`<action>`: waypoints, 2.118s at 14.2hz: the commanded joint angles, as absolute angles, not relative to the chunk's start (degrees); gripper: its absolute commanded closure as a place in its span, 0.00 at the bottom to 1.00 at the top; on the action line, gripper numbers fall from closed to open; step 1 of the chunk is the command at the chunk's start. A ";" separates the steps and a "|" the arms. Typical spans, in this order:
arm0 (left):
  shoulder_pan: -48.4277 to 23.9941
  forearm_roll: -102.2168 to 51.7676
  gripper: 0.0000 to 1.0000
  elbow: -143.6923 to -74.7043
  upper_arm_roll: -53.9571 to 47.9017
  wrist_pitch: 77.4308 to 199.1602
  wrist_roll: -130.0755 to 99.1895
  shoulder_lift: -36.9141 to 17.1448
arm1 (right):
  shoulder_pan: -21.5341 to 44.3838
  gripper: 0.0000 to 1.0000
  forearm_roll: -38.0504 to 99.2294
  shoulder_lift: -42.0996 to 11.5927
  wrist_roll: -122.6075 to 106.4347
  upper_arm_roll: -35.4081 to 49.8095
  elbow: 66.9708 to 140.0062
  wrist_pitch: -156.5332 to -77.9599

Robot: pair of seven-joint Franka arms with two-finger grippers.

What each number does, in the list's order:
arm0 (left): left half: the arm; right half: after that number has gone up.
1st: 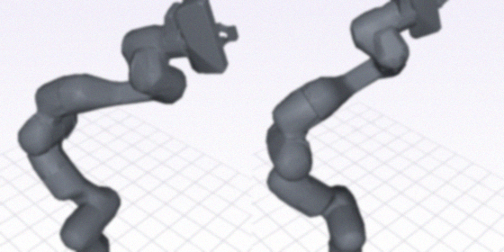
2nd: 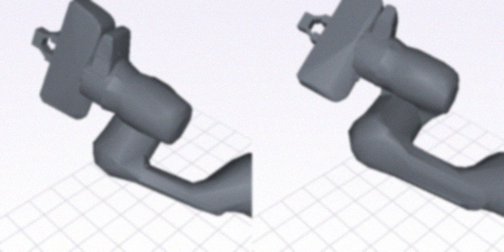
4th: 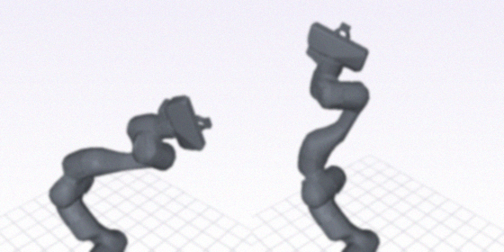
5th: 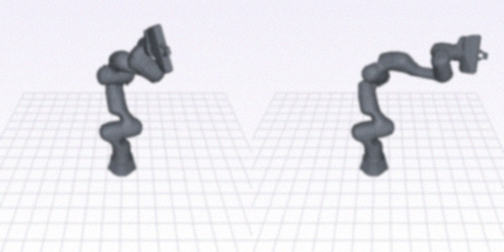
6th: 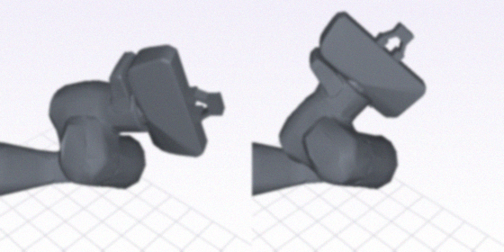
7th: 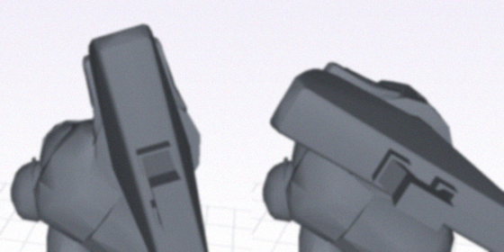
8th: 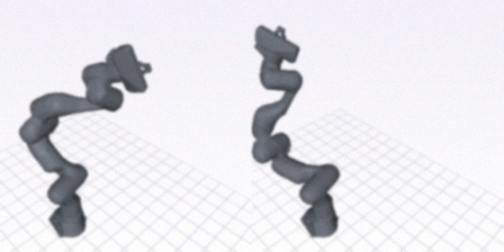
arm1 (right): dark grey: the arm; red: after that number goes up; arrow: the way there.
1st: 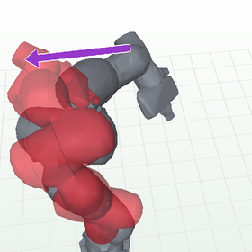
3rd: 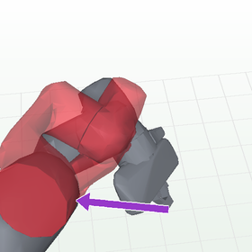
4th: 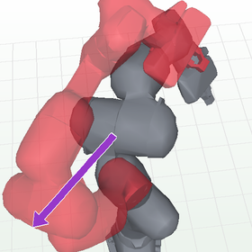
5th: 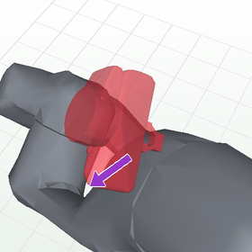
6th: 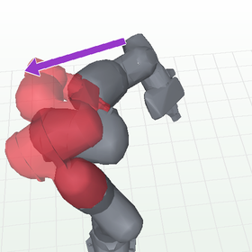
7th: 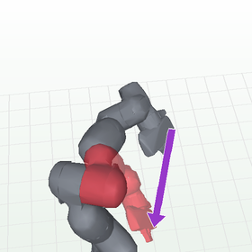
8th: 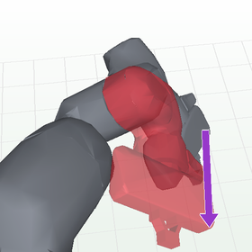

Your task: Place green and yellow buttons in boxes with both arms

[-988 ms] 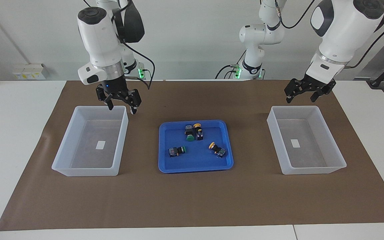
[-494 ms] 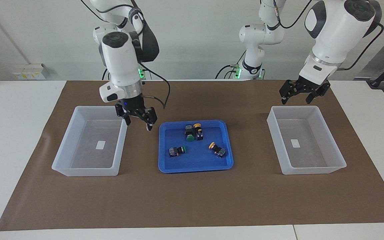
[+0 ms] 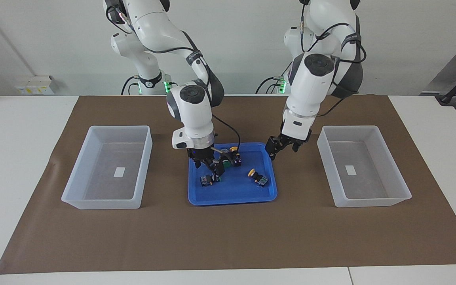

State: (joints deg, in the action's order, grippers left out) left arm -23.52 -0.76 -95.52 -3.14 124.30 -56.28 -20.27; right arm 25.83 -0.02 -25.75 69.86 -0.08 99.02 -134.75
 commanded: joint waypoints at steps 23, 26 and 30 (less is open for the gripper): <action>-28.21 -1.23 0.75 -106.26 -2.11 141.77 -82.88 -25.14 | 19.44 1.00 6.68 -14.96 52.24 0.26 99.67 -121.92; -27.95 -1.23 0.96 -105.74 -2.11 141.68 -82.62 -25.22 | 13.82 1.00 6.50 -10.82 38.99 0.09 99.67 -115.60; -27.77 -0.70 1.00 -100.57 -2.02 137.66 -82.53 -25.93 | 1.17 1.00 5.71 -7.04 9.56 -0.09 100.02 -107.24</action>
